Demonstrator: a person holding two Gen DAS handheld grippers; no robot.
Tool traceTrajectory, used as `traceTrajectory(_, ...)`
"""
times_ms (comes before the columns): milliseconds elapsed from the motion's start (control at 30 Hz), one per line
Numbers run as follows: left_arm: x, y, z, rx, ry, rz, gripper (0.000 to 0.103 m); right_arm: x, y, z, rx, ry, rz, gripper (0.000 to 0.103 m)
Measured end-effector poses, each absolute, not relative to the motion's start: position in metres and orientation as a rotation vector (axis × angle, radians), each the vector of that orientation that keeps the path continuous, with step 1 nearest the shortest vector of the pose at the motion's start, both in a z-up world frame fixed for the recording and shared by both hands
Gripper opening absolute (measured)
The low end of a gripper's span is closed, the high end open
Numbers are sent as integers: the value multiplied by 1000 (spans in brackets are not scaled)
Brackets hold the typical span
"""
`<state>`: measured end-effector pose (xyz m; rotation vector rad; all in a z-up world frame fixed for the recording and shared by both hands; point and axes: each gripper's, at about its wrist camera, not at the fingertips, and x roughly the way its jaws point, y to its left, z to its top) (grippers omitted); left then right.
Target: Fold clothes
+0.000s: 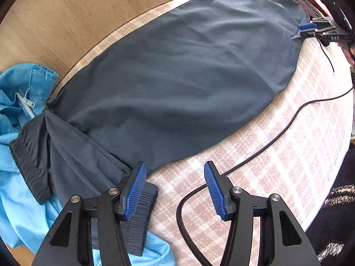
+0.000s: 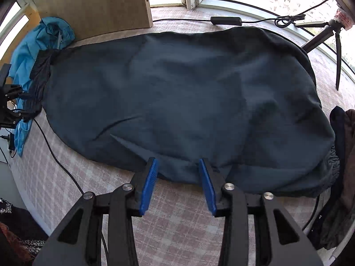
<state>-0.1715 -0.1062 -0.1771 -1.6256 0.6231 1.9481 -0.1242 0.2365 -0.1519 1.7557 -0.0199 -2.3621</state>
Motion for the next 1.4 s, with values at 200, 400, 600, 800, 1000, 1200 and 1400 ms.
traceTrajectory(200,-130,-60,-192,-1548,708,1840,52,-141,233,-151,1708,-161,-2386,51)
traceTrajectory(400,-137,-21,-204,-1520,689,1787,52,-159,229,-151,1657,-302,-2403,48)
traceTrajectory(600,-152,-5,-208,-1515,705,1821,52,-179,231,-151,1642,-363,-2447,21)
traceTrajectory(800,-190,-2,-201,-1521,711,1950,51,-199,253,-156,1675,-412,-2487,13)
traceTrajectory(1000,-192,8,-180,-1468,624,1961,49,-223,263,-160,1654,-548,-2489,13)
traceTrajectory(1200,-186,39,-202,-1411,810,1874,50,-240,261,-159,1666,-533,-2465,14)
traceTrajectory(1400,-242,35,-206,-1537,672,1925,30,-207,256,-153,1640,-505,-2391,26)
